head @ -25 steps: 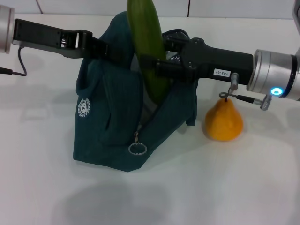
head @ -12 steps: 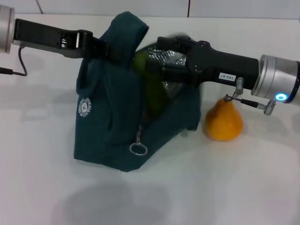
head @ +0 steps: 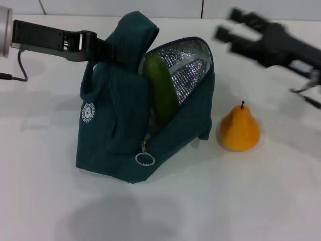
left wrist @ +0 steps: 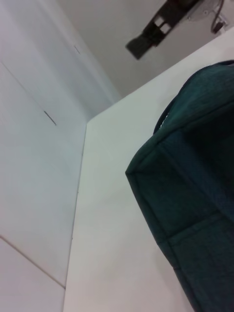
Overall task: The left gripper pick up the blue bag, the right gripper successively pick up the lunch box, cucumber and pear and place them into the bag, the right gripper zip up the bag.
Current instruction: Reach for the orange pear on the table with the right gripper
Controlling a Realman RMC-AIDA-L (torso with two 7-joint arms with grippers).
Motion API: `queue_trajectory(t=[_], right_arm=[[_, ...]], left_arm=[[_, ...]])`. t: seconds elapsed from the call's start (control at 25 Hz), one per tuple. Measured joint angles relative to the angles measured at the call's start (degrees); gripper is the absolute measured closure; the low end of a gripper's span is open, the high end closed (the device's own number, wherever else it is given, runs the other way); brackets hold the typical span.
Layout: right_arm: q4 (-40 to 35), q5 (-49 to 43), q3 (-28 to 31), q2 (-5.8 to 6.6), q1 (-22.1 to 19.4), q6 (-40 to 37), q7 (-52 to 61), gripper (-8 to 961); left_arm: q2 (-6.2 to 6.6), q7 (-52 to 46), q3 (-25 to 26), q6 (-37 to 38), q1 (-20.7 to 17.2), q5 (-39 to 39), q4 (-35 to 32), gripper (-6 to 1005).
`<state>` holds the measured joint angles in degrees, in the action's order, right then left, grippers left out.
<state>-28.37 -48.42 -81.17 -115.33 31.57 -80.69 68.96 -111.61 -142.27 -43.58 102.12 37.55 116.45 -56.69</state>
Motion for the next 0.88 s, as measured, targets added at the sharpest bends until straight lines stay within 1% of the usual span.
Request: queue_trajectory(t=[0.04,0.12,0.24,0.32,0.44,0.52,0.64,0.76,0.88], right_arm=[[-0.5,0.0,2.3,0.08,-2.0,-0.2,-0.3,74],[-0.8,-0.1,4.7,0.6,-5.1,-0.3,-0.6,75],[-0.7,-0.7,5.1,2.25,-8.4,-0.2,-0.7,77],[-0.1,-2.7,5.2,3.17,-10.1,0.2,-0.7,78],[0.1,-7.2,5.2,3.61,-11.4,1.4,-0.8,79],[0.1,-10.7,5.2,3.52,-11.5,2.7,-0.8,79],[-0.2,-15.5,5.2,2.75,-10.8,5.0,-1.0,80],[-0.3,-17.1,5.3,1.94,-10.1,7.7,-2.1,81],[-0.4,-17.1,5.3,1.2,-9.7,8.4,-5.3,82]], left_arm=[[-0.14,0.1,0.2,0.0,0.0,0.0,0.0,959],[-0.49,0.4,1.2,-0.1,0.0,-0.2,0.1,959],[-0.96,1.2,2.5,-0.8,0.4,-0.5,2.1,960],[-1.22,1.8,2.8,-2.1,0.9,-0.7,3.8,960],[-1.49,2.5,2.9,-3.3,1.5,-0.7,5.5,960],[-1.7,2.7,2.9,-3.8,1.6,-0.7,5.7,960],[-1.94,2.8,2.9,-4.2,1.5,-0.8,5.8,960],[-1.95,2.8,2.9,-4.5,1.0,-0.8,5.8,960],[-1.94,2.9,2.9,-4.5,0.5,-0.8,5.7,960]])
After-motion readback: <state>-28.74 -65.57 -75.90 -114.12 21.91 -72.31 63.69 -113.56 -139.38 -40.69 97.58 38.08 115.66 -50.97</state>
